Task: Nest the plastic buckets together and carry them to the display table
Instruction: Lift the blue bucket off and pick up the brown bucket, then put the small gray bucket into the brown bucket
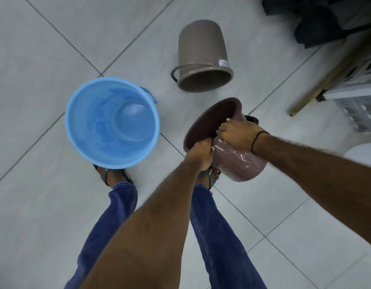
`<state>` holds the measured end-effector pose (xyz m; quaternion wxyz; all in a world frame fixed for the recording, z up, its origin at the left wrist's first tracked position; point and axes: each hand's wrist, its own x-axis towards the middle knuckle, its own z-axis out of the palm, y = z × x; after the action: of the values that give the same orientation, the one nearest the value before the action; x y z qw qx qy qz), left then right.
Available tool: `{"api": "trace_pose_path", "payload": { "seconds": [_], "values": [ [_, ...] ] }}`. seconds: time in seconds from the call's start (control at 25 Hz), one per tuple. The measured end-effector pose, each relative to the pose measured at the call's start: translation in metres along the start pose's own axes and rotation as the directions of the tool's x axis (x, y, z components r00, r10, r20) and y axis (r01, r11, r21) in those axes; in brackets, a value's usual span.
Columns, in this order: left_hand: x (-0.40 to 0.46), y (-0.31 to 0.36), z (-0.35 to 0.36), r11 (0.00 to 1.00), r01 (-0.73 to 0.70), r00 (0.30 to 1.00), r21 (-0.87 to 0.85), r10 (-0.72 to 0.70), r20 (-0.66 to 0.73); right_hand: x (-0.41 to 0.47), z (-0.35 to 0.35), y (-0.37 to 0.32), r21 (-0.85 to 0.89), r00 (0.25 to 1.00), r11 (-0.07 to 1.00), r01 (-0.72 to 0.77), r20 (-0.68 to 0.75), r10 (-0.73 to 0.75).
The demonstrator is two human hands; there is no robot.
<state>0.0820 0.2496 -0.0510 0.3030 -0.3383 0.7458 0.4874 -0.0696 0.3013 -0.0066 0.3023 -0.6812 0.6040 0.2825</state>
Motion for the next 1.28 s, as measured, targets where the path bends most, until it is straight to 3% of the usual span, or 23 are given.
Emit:
{"api": "trace_pose_path", "payload": {
  "seconds": [0.16,0.32,0.44,0.52,0.68,0.76,0.84,0.92,1.04,1.2,1.28],
  "values": [
    [-0.009,0.027,0.015,0.972,-0.139,0.987,0.188,0.152,-0.059,-0.038,-0.008,0.018,0.126,0.997,0.990,-0.062,0.058,0.055],
    [-0.017,0.089,-0.003,0.845,-0.298,0.945,0.445,0.327,0.012,-0.103,0.001,0.031,0.287,0.947,0.905,-0.314,0.028,0.320],
    [-0.008,0.120,-0.002,0.615,-0.410,0.885,0.674,0.447,0.131,-0.131,0.024,0.015,0.404,0.846,0.762,-0.506,0.063,0.529],
    [0.001,0.129,0.000,0.389,-0.465,0.832,0.795,0.498,0.244,-0.130,0.040,-0.004,0.474,0.777,0.661,-0.581,0.084,0.623],
    [0.020,0.124,0.012,-0.005,-0.554,0.694,0.832,0.548,0.466,-0.116,0.077,-0.037,0.606,0.648,0.456,-0.652,0.131,0.751],
    [0.032,0.115,0.020,-0.155,-0.592,0.638,0.791,0.509,0.577,-0.104,0.096,-0.054,0.670,0.617,0.371,-0.644,0.167,0.769],
    [0.038,0.105,0.029,-0.227,-0.645,0.605,0.730,0.431,0.669,-0.095,0.108,-0.068,0.736,0.587,0.270,-0.621,0.208,0.782],
    [0.037,0.104,0.032,-0.242,-0.685,0.597,0.687,0.353,0.720,-0.089,0.115,-0.081,0.792,0.539,0.148,-0.592,0.252,0.803],
    [0.044,0.125,0.011,-0.244,-0.755,0.530,0.609,0.321,0.785,-0.074,0.108,-0.083,0.833,0.422,-0.006,-0.553,0.287,0.860],
    [0.053,0.166,-0.058,-0.314,-0.754,0.457,0.577,0.379,0.804,-0.054,0.046,-0.073,0.922,0.232,-0.185,-0.341,0.273,0.934],
    [0.060,0.184,-0.094,-0.437,-0.693,0.446,0.573,0.364,0.818,-0.036,0.007,-0.066,0.927,0.205,-0.345,-0.146,0.369,0.906]
  ]
}}
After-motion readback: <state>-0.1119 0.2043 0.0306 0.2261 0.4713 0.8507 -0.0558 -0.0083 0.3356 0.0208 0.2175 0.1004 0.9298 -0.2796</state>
